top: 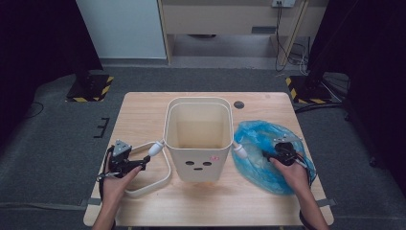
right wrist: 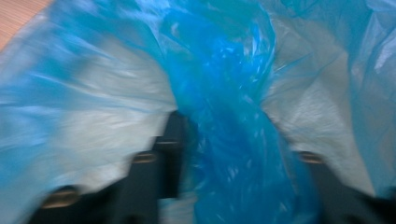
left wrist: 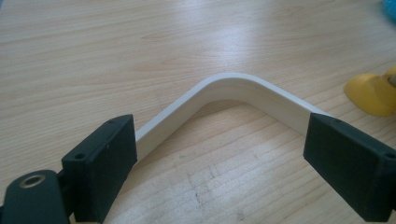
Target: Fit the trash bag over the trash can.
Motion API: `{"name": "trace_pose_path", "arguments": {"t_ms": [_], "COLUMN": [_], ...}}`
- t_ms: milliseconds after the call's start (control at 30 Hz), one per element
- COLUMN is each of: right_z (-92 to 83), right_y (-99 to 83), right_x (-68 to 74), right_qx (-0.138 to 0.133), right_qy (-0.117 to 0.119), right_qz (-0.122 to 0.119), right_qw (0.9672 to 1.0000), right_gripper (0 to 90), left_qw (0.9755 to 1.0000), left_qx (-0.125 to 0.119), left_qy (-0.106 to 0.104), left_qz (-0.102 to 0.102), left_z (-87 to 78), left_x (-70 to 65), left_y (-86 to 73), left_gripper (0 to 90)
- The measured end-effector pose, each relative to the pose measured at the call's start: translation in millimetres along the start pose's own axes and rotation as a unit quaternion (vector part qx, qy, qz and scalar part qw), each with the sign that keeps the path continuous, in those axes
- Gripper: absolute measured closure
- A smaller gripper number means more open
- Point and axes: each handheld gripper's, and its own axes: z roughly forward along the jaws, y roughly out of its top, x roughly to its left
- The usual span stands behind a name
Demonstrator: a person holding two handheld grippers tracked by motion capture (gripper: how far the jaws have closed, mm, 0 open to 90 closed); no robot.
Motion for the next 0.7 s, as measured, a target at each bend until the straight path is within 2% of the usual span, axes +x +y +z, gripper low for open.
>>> {"name": "trace_pose_path", "arguments": {"t_ms": [100,167,367,567,667,700], "right_z": [0.9,1.1,-4.8,-12.3,-16.2,-17.6], "right_y": [1.6,4.7,21.9,42.8,53.5,56.5], "right_x": [-0.9,0.9,4.5,9.5,11.3,11.7], "right_qx": [0.002,0.006,-0.002,-0.013,-0.018,-0.021], "right_qy": [0.021,0.032,0.06,0.089,0.1,0.103], "right_qz": [0.007,0.013,0.04,0.073,0.087,0.092], "right_qw": [0.9998,0.9994,0.9974,0.9932,0.991,0.9902], "right_gripper": [81.2,85.4,87.0,87.0,87.0,86.9], "left_qw": [1.0,1.0,1.0,0.9998,0.9996,0.9996], "left_qx": [0.001,0.0,0.0,-0.007,-0.002,-0.002], "left_qy": [0.004,0.005,0.009,0.017,0.025,0.027], "left_qz": [0.002,0.003,0.002,0.006,0.012,0.007], "left_z": [-2.1,-2.4,-2.3,-6.0,-6.6,-7.0], "left_x": [0.6,0.8,1.1,0.3,4.8,7.5], "left_y": [-0.8,-1.0,-3.1,-1.8,-4.2,-5.4], "left_gripper": [9.2,9.3,9.8,9.7,9.7,9.7]}}
